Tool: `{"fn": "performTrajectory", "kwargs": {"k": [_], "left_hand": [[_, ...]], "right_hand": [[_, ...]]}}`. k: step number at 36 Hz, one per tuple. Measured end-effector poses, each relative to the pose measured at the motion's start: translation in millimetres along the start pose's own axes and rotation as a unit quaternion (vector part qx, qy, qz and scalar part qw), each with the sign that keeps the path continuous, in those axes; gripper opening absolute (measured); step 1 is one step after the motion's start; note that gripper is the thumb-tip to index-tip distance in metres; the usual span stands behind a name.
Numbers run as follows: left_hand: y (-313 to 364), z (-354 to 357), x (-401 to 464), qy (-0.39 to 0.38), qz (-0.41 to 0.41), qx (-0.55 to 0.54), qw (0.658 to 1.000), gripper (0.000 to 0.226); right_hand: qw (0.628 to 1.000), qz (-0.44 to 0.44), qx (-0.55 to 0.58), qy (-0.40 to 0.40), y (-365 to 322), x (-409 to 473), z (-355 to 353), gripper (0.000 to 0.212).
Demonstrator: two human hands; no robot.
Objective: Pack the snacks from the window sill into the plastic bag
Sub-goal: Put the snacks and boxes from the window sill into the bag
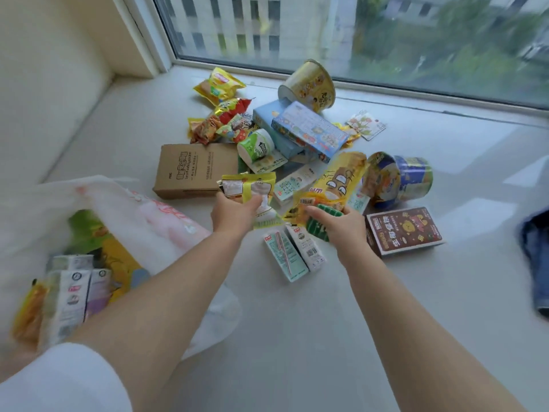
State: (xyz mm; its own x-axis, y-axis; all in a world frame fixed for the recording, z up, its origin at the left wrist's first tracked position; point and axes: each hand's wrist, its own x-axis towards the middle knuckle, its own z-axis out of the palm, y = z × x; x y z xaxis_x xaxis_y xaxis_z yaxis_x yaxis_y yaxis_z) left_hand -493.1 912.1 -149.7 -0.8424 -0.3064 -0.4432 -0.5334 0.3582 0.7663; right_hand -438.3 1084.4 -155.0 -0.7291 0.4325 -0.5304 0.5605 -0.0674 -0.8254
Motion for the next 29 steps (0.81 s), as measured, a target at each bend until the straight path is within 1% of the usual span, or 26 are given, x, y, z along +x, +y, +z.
{"fn": "performTrajectory", "kwargs": {"k": [4, 7, 9, 13, 16, 18, 21, 23, 25, 26, 28, 29], "left_hand": [[-2.4, -36.6, -32.2, 0.008, 0.058, -0.031, 0.998, 0.046], [-11.8, -69.9, -51.4, 0.045, 0.099, -0.053, 0.993, 0.056], [-20.1, -95.5, -60.9, 0.079, 0.112, -0.061, 0.989, 0.055], [-45.7, -149.7, -71.6, 0.126, 0.118, -0.092, 0.981, 0.044], [-66.5, -189.3, -73.2, 0.168, 0.112, -0.103, 0.974, 0.043], [-79.4, -214.0, -71.0, 0.204, 0.092, -0.1, 0.97, 0.044], [-100.5, -253.8, -62.2, 0.253, 0.056, -0.086, 0.962, 0.046], [-112.6, -280.4, -53.4, 0.255, 0.035, -0.061, 0.964, 0.048], [-120.6, -301.0, -41.3, 0.215, 0.007, -0.03, 0.976, 0.048], [-124.1, -309.7, -35.0, 0.18, -0.009, -0.018, 0.983, 0.048], [-128.3, -321.4, -22.7, 0.097, -0.035, -0.011, 0.995, 0.056], [-129.2, -325.3, -17.8, 0.056, -0.043, -0.014, 0.997, 0.062]], "right_hand": [[0.995, -0.075, -0.033, -0.058, -15.5, -53.4, 11.9, 0.038], [0.986, -0.137, -0.057, -0.077, -19.8, -87.2, 27.6, 0.033], [0.978, -0.172, -0.087, -0.085, -19.9, -106.6, 41.0, 0.035], [0.96, -0.224, -0.118, -0.12, -16.0, -142.6, 70.8, 0.041], [0.946, -0.243, -0.151, -0.152, -12.1, -166.5, 97.5, 0.045], [0.938, -0.233, -0.166, -0.196, -11.0, -179.6, 114.7, 0.045], [0.917, -0.211, -0.184, -0.285, -11.6, -200.1, 139.1, 0.039], [0.902, -0.181, -0.203, -0.335, -11.6, -209.9, 154.0, 0.034], [0.892, -0.128, -0.218, -0.375, -12.2, -214.3, 165.5, 0.035], [0.886, -0.092, -0.215, -0.4, -11.6, -214.8, 171.1, 0.042], [0.878, -0.008, -0.18, -0.443, -10.0, -213.5, 181.2, 0.054], [0.878, 0.029, -0.147, -0.454, -8.5, -212.3, 186.4, 0.054]]}}
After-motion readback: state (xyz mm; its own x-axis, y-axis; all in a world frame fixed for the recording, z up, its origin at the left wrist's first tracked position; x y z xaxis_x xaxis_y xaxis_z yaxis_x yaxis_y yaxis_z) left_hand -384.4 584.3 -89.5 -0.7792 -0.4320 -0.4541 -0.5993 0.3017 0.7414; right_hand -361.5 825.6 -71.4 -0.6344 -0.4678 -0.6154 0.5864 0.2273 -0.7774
